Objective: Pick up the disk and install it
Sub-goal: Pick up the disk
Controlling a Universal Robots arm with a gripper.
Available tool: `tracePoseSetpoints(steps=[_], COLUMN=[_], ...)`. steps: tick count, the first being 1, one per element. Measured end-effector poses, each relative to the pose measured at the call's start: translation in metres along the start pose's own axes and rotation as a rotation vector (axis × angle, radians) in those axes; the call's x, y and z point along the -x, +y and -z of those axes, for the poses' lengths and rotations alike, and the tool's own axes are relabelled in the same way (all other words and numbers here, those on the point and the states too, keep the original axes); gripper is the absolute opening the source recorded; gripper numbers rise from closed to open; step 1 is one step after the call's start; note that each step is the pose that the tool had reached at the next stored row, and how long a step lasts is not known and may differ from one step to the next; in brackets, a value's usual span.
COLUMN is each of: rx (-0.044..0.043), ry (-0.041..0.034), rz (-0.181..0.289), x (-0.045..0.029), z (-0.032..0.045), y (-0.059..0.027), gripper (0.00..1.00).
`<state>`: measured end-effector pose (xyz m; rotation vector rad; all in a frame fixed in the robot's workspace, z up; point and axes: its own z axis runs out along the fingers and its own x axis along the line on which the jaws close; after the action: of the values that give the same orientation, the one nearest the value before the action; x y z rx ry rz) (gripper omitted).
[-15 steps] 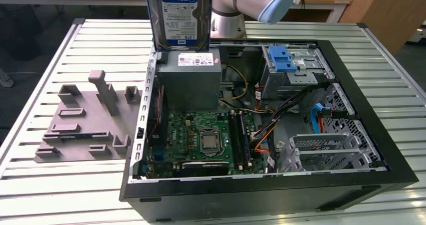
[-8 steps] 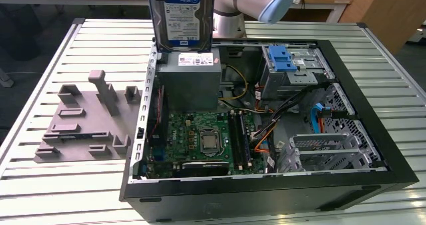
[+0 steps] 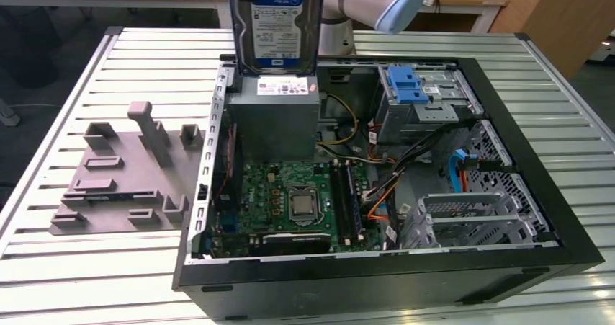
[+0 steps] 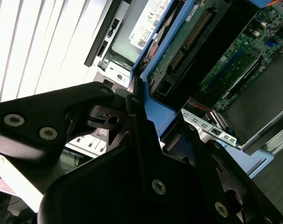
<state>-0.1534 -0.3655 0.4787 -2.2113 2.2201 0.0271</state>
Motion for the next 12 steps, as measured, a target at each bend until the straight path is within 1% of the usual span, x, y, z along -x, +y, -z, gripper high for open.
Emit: tracePoseSetpoints(steps=[2, 8, 10, 12], rx=[0.0001, 0.0005, 0.0006, 0.0005], ry=[0.0, 0.0001, 0.0, 0.0], rz=[0.0, 0.0, 0.0, 0.0], x=[-0.0001, -0.001, -0.0038, -0.0101], z=[0.0001, 0.0002, 0.0003, 0.0001], y=[-0.006, -0.0279, -0.0305, -0.0308], gripper=[0.36, 0.36, 0.36, 0.36])
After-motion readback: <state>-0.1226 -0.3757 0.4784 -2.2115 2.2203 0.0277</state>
